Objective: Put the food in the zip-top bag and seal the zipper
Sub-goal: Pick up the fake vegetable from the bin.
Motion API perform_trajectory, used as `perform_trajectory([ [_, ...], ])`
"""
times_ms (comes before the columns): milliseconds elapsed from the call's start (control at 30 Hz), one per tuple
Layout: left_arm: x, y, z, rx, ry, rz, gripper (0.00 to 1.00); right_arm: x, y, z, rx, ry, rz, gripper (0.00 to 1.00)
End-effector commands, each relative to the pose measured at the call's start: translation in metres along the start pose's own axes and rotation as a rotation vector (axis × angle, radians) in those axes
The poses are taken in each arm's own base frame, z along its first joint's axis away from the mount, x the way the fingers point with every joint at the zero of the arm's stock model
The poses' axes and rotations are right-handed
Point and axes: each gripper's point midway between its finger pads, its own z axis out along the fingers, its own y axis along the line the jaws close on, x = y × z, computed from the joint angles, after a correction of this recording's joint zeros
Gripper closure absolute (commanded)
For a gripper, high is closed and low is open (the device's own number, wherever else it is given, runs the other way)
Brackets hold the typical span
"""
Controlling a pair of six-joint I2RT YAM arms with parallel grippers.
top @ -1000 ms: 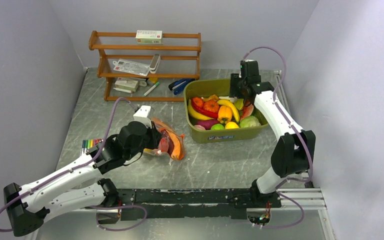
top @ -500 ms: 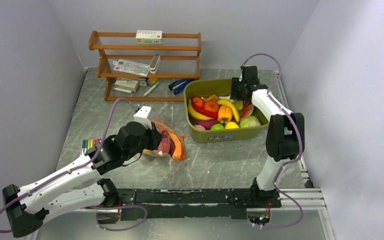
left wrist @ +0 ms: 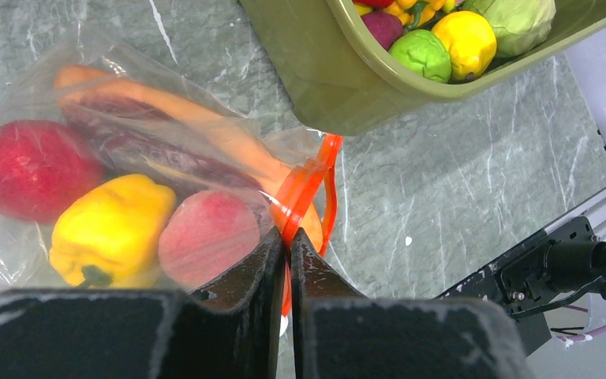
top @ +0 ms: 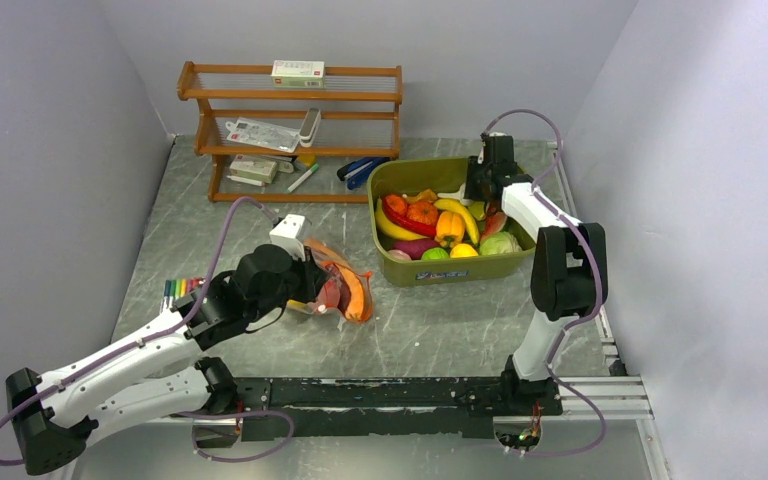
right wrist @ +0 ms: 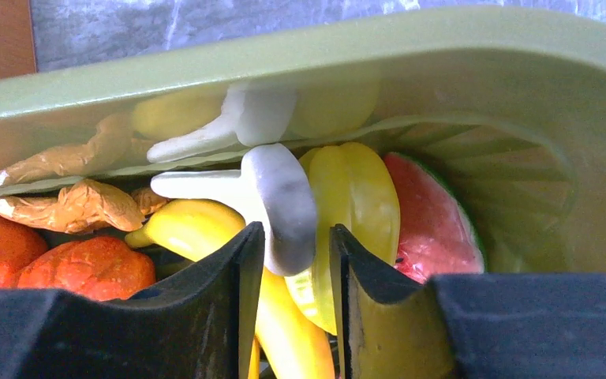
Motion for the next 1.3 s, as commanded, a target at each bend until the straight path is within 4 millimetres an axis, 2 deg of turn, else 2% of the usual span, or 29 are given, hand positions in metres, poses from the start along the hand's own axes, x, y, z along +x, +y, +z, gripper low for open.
perform_trajectory([
  [0, -0.014, -0.006, -0.004, 0.028, -0.043, -0.012, 0.93, -0.011, -0.001, 0.003, -0.003, -0.041, -0.002, 0.68],
  [100, -0.015, -0.003, -0.006, 0.006, -0.042, -0.006, 0.93, -0.014, 0.001, -0.004, -0.014, -0.055, 0.001, 0.83],
  [300, -0.016, 0.003, -0.009, -0.022, -0.051, -0.029, 0.93, -0.016, 0.009, -0.028, -0.052, -0.078, 0.015, 0.99],
  [567, -0.017, 0.009, -0.009, -0.055, -0.066, -0.064, 0.93, -0.034, 0.027, -0.079, -0.133, -0.140, 0.031, 1.00],
  [767, -0.020, 0.012, -0.010, -0.080, -0.070, -0.068, 0.93, -0.035, 0.042, -0.115, -0.191, -0.147, 0.021, 1.00],
  [867, -0.020, 0.010, -0.008, -0.071, -0.069, -0.070, 0.93, -0.040, 0.057, -0.143, -0.232, -0.173, 0.013, 1.00],
  [1033, -0.024, 0.006, -0.005, -0.066, -0.069, -0.053, 0.93, -0.045, 0.093, -0.203, -0.351, -0.234, -0.005, 1.00],
  [1133, -0.024, 0.006, -0.003, -0.071, -0.068, -0.054, 0.93, -0.037, 0.118, -0.239, -0.442, -0.271, -0.033, 1.00],
  [1267, -0.029, 0.005, -0.004, -0.086, -0.071, -0.090, 0.93, -0.016, 0.149, -0.283, -0.616, -0.297, -0.052, 1.00],
])
